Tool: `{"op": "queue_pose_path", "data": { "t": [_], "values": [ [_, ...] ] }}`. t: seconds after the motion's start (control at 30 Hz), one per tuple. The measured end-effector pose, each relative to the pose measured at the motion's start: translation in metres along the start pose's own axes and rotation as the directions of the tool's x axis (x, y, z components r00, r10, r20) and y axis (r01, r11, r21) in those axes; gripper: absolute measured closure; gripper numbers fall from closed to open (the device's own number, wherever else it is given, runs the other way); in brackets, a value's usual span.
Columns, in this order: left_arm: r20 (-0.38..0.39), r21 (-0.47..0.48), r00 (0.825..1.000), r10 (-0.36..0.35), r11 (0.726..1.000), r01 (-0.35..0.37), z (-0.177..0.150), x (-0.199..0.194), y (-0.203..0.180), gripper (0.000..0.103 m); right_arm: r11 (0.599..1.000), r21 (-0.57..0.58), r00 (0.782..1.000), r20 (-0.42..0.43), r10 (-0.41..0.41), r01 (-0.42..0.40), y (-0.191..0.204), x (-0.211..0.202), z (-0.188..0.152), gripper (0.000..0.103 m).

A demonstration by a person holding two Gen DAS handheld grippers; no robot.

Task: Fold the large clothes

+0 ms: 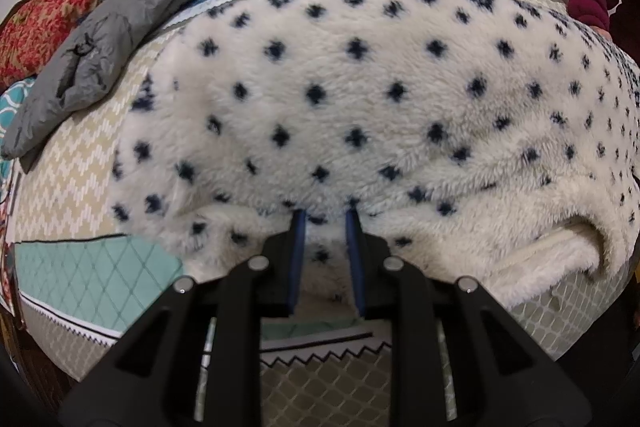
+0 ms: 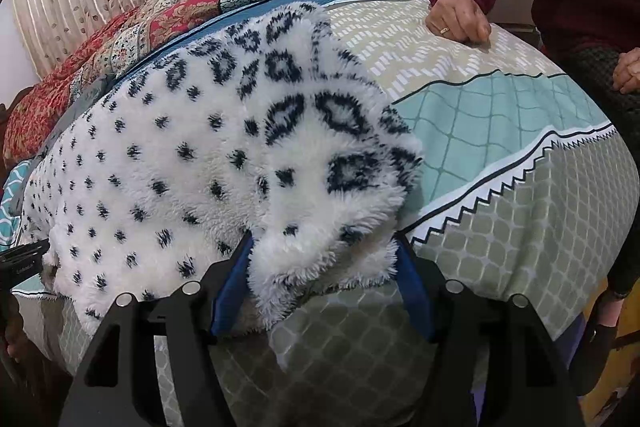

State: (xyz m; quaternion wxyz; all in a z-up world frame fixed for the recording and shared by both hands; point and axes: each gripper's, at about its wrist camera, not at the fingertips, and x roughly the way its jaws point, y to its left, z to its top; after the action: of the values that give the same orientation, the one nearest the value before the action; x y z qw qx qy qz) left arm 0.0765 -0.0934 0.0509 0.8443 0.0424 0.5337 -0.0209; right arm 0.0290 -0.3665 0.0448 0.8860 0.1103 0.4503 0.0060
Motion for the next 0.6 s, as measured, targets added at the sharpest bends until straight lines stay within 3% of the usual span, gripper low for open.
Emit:
{"op": "queue_pose_path", "data": {
  "t": [0.6],
  "values": [
    [0.061,0.023,0.995,-0.081,0.997,0.079,-0.011,-0.001,0.02,0.082,1.0,-0.003,1.0,0.002,-0.024,0.024,0.011,0.001,0.0,0.044]
  ]
}}
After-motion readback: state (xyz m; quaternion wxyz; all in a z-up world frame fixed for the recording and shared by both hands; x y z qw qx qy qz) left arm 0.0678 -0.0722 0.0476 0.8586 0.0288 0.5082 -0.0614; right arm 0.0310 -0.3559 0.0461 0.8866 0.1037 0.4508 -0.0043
